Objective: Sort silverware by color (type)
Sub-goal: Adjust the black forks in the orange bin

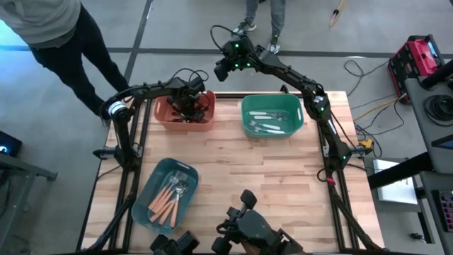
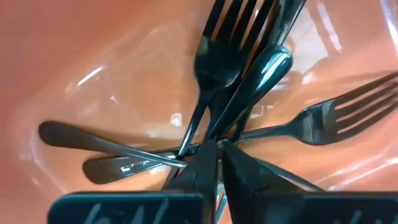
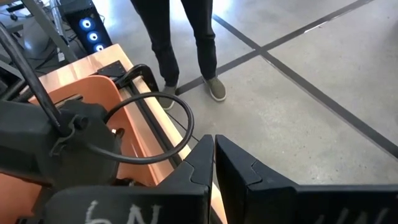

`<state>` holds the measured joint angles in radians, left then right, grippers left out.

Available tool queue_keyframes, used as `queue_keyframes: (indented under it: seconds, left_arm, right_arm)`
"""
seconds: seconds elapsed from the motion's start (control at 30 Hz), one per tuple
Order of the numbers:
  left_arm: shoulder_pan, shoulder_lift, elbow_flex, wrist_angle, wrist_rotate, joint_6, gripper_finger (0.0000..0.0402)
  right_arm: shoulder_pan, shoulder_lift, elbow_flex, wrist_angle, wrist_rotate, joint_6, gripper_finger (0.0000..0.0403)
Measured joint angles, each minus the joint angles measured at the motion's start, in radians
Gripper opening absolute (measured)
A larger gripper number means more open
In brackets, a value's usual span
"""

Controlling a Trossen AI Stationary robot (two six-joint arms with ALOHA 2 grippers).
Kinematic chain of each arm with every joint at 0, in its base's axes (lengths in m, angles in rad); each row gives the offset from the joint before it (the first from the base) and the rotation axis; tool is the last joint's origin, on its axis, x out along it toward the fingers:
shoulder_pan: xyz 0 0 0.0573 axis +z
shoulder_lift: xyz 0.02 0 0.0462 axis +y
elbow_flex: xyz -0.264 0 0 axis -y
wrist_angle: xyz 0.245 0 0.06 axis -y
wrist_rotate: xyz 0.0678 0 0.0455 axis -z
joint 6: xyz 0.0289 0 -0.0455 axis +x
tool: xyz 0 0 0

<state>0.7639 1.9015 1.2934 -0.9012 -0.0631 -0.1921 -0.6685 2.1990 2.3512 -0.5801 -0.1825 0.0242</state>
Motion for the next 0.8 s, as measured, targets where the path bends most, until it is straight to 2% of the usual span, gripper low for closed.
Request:
queue_keyframes:
  seconds: [0.5, 0.8]
  left_arm:
    - [0.0, -0.004, 0.055, -0.162, 0.0, 0.152, 0.0]
    - [0.002, -0.005, 0.122, -0.179, 0.001, 0.129, 0.0]
  right_arm:
    - [0.0, -0.002, 0.0, -0.018, 0.0, -0.009, 0.0009]
    - [0.0, -0.003, 0.0, -0.037, 0.0, -0.006, 0.0009]
